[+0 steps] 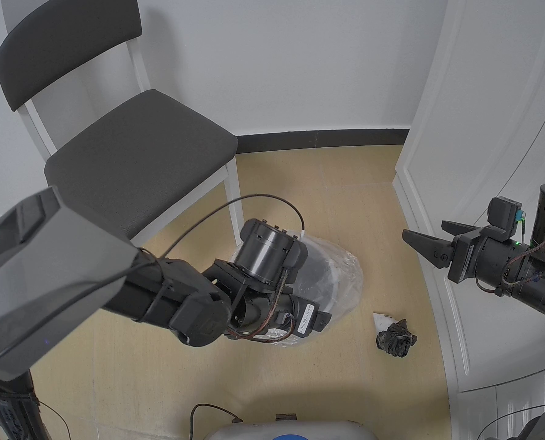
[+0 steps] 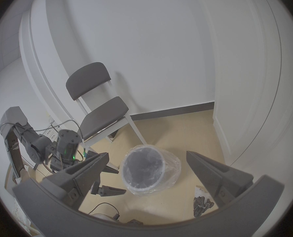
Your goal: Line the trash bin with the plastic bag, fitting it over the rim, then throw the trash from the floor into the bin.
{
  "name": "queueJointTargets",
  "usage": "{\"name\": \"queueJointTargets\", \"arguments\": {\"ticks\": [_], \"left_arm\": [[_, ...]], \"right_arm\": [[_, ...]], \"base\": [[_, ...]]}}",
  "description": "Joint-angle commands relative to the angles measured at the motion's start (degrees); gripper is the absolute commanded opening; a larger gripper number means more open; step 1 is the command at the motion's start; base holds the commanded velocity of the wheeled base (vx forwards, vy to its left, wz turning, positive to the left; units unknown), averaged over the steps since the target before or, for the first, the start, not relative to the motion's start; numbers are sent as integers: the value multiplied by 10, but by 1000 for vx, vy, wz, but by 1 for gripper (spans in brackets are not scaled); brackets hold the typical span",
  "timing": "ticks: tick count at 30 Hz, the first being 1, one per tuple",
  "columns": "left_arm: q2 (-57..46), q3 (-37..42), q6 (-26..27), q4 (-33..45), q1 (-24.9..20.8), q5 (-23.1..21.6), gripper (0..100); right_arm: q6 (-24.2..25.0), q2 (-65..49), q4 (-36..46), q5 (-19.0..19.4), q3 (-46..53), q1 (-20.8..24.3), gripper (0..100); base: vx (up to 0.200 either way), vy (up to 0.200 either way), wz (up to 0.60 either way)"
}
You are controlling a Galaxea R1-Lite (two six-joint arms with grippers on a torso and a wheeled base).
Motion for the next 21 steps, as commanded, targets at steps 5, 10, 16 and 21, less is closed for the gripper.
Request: {"name": "queueJointTargets", "arguments": {"ticks": [5,10,16,21], "left_arm": [[93,-58,0,-3,4,0,100],[76,-56,0,-3,22,0,100],[82,-59,1,-5,27,0,100],[115,-88,3,-5,28,13,100]], "right_arm": [[0,24,0,12,1,-24,100],[2,115,-10,24,-1,-24,100],[4,208,-14,31,-19,-46,100],[8,279,-74,49,-23,-71,100]], "base": [[0,0,0],[0,0,0],[0,0,0],[0,0,0]]}}
